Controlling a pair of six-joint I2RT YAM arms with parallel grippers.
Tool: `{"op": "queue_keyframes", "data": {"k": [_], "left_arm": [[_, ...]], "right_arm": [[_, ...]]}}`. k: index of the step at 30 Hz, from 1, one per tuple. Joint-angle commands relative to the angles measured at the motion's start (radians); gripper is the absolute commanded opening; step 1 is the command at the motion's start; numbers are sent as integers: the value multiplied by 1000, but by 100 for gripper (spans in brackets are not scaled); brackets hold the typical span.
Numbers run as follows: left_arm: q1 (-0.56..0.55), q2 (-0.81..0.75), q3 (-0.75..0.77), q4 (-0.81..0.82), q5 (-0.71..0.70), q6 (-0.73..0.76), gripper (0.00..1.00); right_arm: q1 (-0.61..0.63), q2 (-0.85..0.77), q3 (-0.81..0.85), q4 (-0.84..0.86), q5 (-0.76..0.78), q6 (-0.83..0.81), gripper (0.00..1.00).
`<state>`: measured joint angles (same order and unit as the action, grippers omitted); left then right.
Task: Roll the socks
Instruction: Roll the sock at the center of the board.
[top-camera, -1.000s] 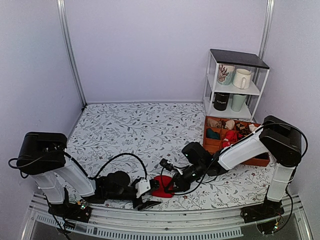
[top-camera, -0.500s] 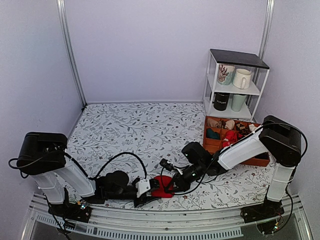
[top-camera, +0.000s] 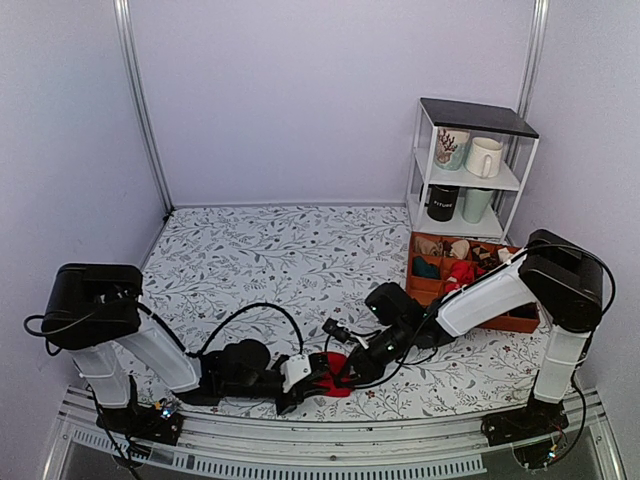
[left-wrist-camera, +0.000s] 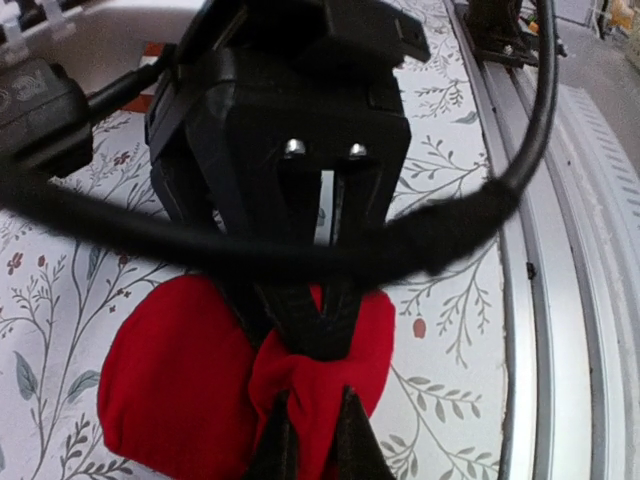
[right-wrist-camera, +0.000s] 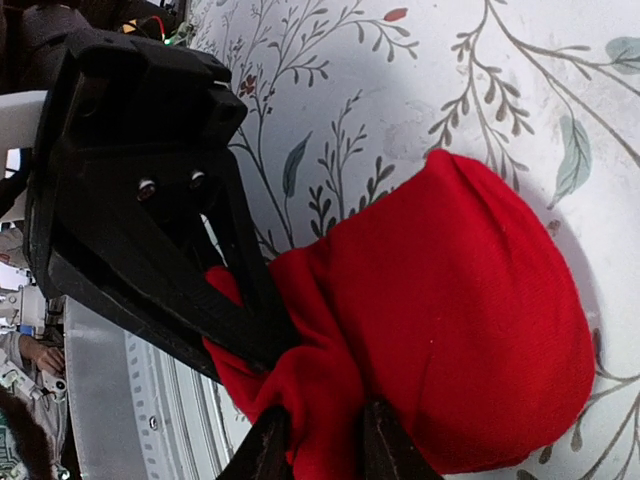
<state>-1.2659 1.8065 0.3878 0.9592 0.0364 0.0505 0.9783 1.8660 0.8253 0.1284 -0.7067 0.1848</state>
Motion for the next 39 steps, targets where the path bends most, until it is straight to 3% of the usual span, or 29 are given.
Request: {"op": "queue_keyframes", "data": {"k": [1, 7, 12, 23, 35, 39], "left_arm": [[25, 41, 70, -305, 17, -131, 0], [85, 34, 51, -406, 129, -280, 0], [133, 56, 49, -443, 218, -361, 0], [162, 125, 47, -422, 283, -411, 0], [172, 141, 43, -415, 305, -413, 0], [171, 145, 42, -414, 311, -414, 0]], "right_arm": [[14, -25, -43, -115, 141, -9, 32], [35, -331, -239, 116, 326, -69, 45], [162, -480, -372, 289, 539, -312, 56], [273, -290, -311, 337, 710, -411, 58], [276, -221, -287, 360, 657, -417, 56], [275, -191, -268, 331, 646, -406, 48]]}}
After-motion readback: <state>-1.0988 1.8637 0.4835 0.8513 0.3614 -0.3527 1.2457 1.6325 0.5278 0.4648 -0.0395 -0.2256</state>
